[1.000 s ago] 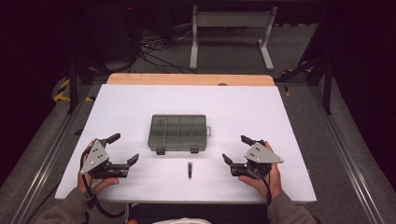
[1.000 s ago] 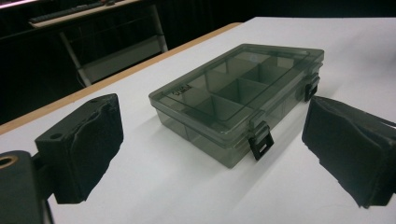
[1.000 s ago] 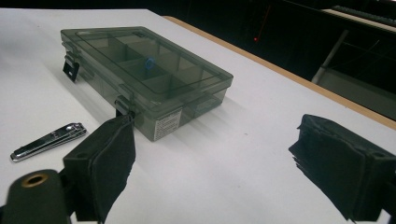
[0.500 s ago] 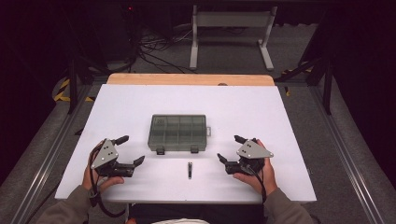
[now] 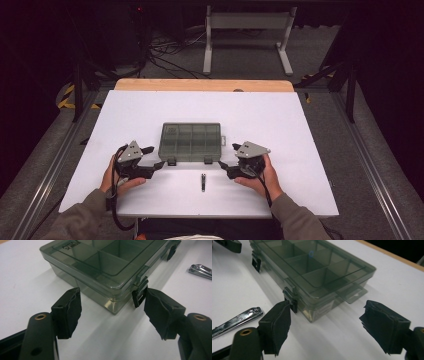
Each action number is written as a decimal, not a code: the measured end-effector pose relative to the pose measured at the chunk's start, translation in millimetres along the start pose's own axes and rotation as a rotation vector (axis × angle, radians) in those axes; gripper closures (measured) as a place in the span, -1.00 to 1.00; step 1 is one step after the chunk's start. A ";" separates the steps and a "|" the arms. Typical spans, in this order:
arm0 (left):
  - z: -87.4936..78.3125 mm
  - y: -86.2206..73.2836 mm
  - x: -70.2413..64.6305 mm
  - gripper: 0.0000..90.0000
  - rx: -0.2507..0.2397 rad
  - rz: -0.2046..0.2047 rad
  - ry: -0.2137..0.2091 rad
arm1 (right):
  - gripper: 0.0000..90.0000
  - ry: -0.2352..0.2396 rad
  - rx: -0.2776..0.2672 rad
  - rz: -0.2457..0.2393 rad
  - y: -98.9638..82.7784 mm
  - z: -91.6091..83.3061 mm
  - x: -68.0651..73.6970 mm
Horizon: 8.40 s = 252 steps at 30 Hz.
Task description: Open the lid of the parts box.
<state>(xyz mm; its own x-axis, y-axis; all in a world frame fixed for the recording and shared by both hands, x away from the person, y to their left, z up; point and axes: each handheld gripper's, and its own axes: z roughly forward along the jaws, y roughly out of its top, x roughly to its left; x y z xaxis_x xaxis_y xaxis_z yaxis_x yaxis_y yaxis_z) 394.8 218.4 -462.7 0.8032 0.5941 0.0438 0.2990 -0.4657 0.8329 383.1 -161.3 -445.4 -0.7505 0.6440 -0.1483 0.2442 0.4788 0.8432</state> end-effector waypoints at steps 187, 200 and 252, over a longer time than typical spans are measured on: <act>-6.0 71.3 28.3 0.71 -0.143 0.206 0.260 | 0.72 -0.174 -0.160 -0.087 64.0 -2.4 -22.0; -2.2 78.0 38.5 0.71 -0.153 0.162 0.243 | 0.72 -0.176 -0.170 -0.054 71.7 3.5 -31.2; 56.8 72.1 77.8 0.73 -0.117 -0.051 0.264 | 0.78 -0.249 -0.153 0.180 61.2 71.5 -73.9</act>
<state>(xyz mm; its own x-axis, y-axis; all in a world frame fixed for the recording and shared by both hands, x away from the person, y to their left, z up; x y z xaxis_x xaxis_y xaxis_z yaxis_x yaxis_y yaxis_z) 508.2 193.8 -430.6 0.6220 0.7722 0.1300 0.2614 -0.3612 0.8951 497.4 -136.9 -419.8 -0.5263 0.8449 -0.0960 0.2496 0.2614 0.9324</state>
